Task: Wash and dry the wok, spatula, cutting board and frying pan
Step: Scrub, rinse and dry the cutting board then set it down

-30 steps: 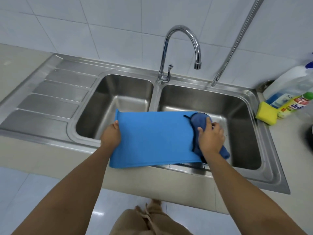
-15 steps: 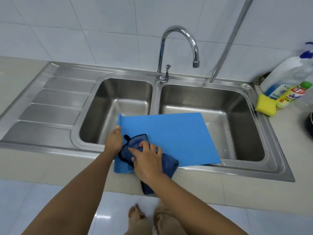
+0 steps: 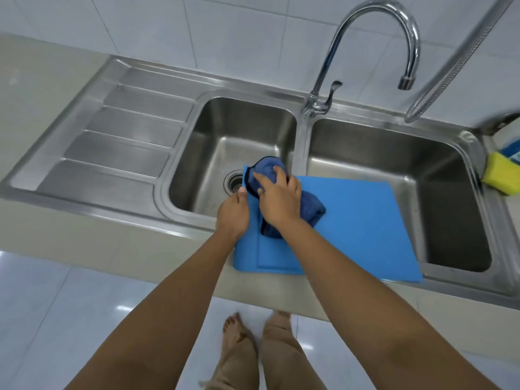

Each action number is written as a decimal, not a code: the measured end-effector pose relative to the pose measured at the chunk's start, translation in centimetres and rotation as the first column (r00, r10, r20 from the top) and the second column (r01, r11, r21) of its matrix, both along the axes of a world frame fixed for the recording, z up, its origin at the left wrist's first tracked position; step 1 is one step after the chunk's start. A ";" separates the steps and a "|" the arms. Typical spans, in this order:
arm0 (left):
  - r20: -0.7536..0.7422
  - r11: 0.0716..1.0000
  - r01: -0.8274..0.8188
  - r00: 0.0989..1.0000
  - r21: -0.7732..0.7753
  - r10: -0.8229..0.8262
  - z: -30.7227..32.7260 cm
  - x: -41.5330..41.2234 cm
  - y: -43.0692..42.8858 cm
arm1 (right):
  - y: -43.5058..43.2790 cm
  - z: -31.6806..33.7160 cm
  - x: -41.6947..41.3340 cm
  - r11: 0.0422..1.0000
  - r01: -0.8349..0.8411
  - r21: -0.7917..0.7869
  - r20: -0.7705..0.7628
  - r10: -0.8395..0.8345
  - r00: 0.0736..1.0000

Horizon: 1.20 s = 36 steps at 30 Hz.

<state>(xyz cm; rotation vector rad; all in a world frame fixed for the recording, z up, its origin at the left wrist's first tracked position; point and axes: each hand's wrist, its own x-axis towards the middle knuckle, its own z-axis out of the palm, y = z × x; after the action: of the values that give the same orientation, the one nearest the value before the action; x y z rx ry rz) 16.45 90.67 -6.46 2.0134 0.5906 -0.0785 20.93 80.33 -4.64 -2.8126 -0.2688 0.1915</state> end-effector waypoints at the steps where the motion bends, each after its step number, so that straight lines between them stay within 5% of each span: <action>1: -0.001 1.000 0.010 1.000 -0.013 -0.010 0.0 -0.1 0.0 | -0.5 0.1 -1.0 1.000 -0.020 0.003 -0.013 0.020 1.000; 7: -0.002 0.994 0.091 0.996 -0.061 -0.091 0.3 0.7 -0.4 | -3.5 1.7 -9.3 0.995 -0.100 -0.011 -0.074 0.099 0.992; 16: -0.020 0.989 0.144 0.989 -0.025 -0.145 0.5 1.2 -0.7 | -8.5 1.6 -14.1 0.912 -0.333 0.239 -0.054 0.355 0.933; 22: -0.021 0.981 0.152 0.988 0.117 -0.151 1.0 2.4 -1.0 | -15.8 0.5 -11.7 0.937 -0.073 0.341 0.093 0.043 0.995; 29: -0.038 0.984 0.142 0.990 0.104 -0.139 0.7 2.7 -1.1 | -22.3 0.4 -9.7 0.840 0.301 0.451 0.104 -0.385 0.917; 34: -0.010 0.989 0.103 0.995 0.110 -0.103 0.6 2.5 -1.4 | -21.0 0.9 -7.6 0.602 0.798 -0.021 0.087 -0.794 0.601; 36: -0.007 0.992 0.078 0.997 0.102 -0.078 0.6 2.5 -1.6 | -16.8 1.7 -7.4 0.606 0.792 -0.071 0.098 -0.786 0.610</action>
<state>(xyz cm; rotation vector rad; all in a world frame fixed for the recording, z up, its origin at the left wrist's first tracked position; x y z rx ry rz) 18.98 89.07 -5.82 2.1365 0.5267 -0.1002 13.56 63.50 -2.99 -2.7304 1.0202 -0.0908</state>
